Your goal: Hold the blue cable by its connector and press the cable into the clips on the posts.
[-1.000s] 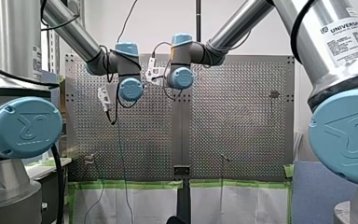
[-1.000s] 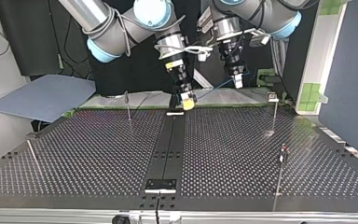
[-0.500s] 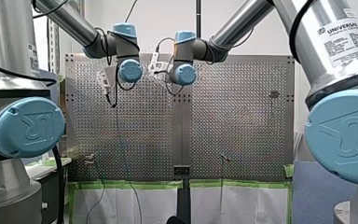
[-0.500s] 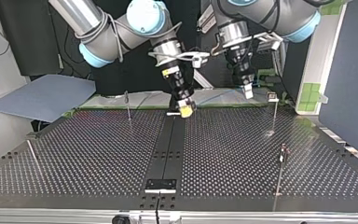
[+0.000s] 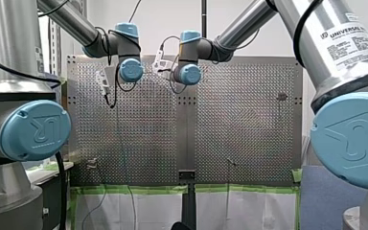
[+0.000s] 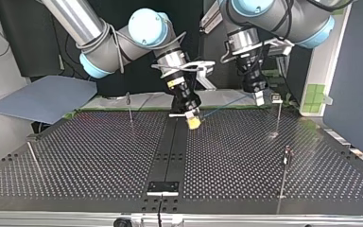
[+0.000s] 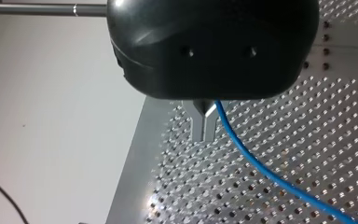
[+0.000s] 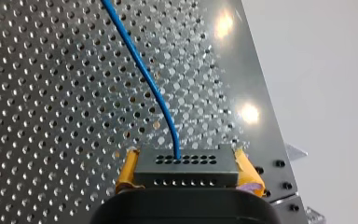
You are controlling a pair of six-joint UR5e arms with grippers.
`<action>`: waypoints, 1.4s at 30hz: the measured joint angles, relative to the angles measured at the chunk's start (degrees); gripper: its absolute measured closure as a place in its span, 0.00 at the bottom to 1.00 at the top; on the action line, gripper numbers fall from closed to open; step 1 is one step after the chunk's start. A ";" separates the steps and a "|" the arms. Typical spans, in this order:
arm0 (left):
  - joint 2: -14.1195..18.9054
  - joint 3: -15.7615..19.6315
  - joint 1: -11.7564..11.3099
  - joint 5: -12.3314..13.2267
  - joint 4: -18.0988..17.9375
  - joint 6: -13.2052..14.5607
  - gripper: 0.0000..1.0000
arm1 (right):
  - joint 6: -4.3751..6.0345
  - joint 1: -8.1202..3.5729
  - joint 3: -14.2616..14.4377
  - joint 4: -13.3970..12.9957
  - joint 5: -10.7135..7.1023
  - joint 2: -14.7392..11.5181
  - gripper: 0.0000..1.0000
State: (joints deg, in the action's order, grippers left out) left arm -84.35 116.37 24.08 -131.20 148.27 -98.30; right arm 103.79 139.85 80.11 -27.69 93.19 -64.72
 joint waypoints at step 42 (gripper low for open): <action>-0.30 -9.57 -20.23 14.59 6.33 -4.26 1.00 | 0.47 0.35 -6.09 0.50 -1.68 1.47 1.00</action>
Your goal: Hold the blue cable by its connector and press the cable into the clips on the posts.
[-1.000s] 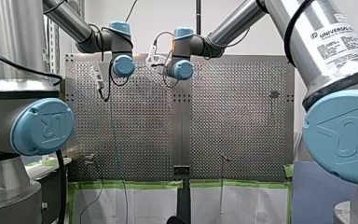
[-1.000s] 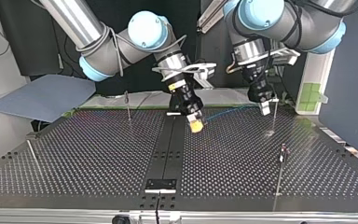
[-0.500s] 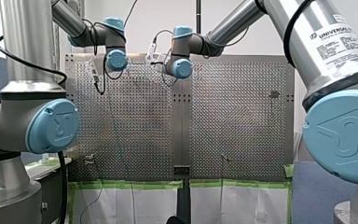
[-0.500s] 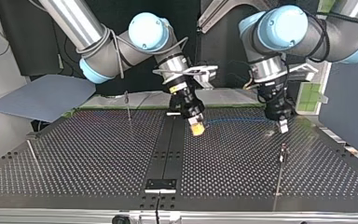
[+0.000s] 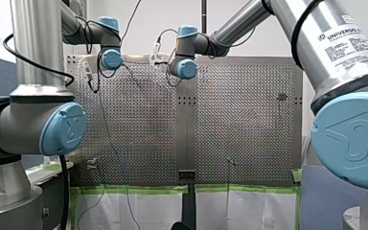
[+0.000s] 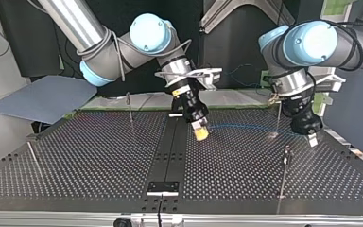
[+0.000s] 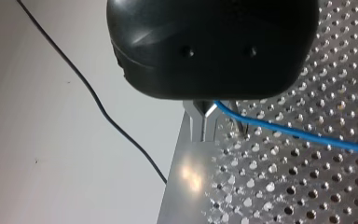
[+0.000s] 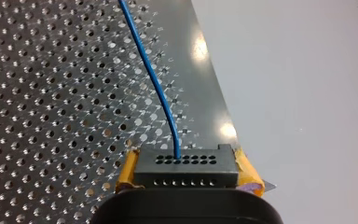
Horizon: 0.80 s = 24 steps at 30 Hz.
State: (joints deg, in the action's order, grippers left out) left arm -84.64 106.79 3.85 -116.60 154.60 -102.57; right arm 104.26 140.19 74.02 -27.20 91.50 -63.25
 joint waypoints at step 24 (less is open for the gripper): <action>-1.82 -2.74 -3.42 7.25 0.00 0.36 1.00 | 0.16 -0.70 -1.64 0.09 1.42 0.01 1.00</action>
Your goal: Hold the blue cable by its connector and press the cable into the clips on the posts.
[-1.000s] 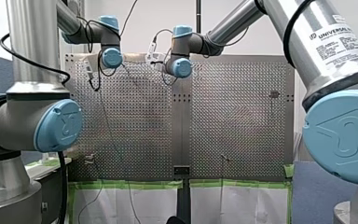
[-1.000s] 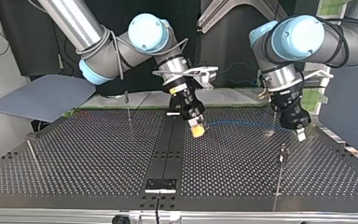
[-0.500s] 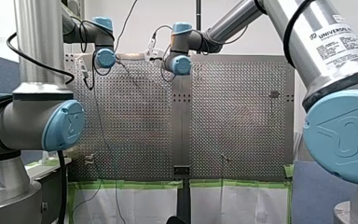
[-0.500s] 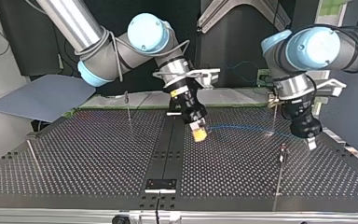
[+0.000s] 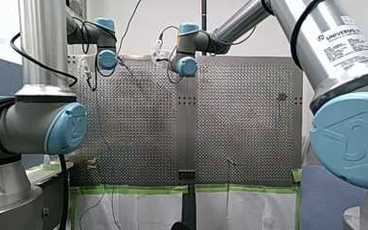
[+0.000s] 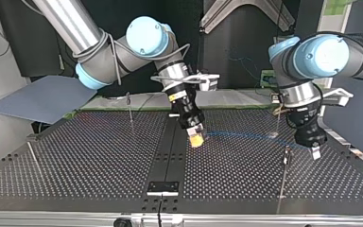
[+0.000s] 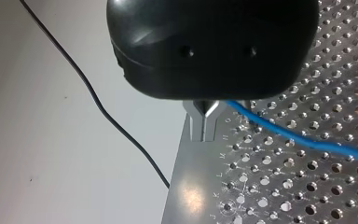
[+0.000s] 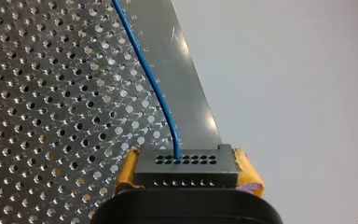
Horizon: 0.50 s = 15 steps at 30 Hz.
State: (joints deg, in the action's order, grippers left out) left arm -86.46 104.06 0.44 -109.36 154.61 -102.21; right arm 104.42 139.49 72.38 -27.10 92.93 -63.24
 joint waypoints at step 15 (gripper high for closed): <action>-1.12 -0.35 -0.75 1.71 -0.13 0.06 1.00 | -0.01 -1.08 0.00 0.02 0.59 0.05 1.00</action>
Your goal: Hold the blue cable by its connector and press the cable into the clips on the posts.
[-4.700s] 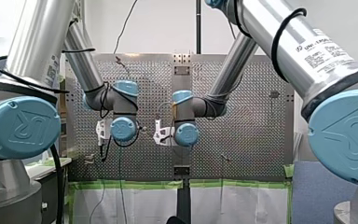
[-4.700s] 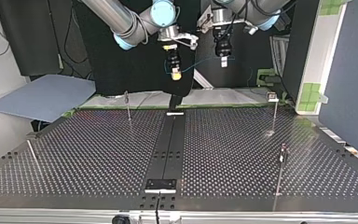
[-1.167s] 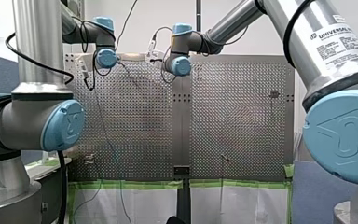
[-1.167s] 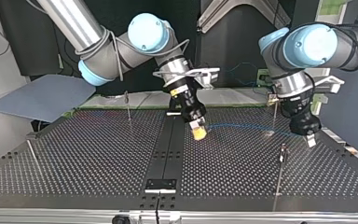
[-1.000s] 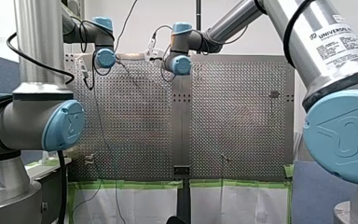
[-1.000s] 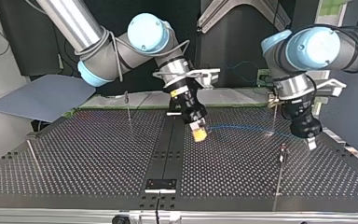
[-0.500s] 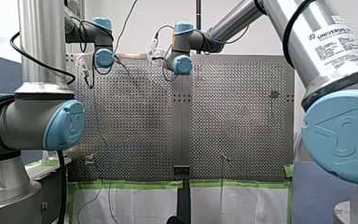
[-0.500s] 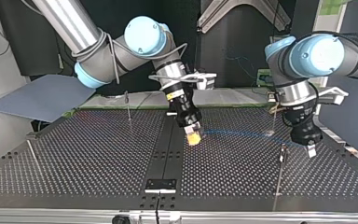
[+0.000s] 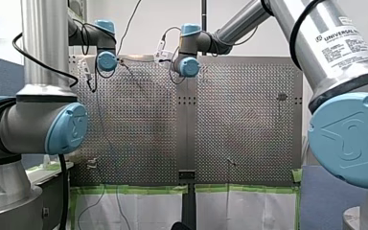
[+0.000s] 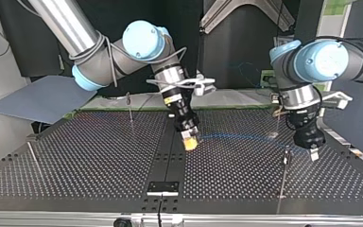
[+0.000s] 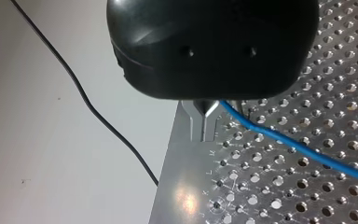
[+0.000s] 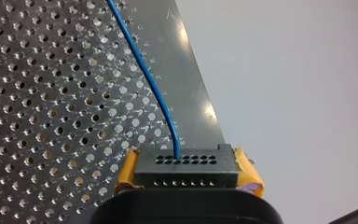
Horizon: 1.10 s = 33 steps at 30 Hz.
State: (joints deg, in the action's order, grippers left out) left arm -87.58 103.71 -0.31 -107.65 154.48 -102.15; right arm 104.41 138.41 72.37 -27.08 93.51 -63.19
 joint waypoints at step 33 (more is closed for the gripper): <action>-4.13 -2.29 -1.60 3.49 -0.83 -0.08 1.00 | 1.02 -2.47 -0.76 -1.02 1.67 0.18 1.00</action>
State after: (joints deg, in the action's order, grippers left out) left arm -91.71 101.42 -1.91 -104.16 153.65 -102.23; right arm 105.43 135.94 71.61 -28.10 95.18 -63.00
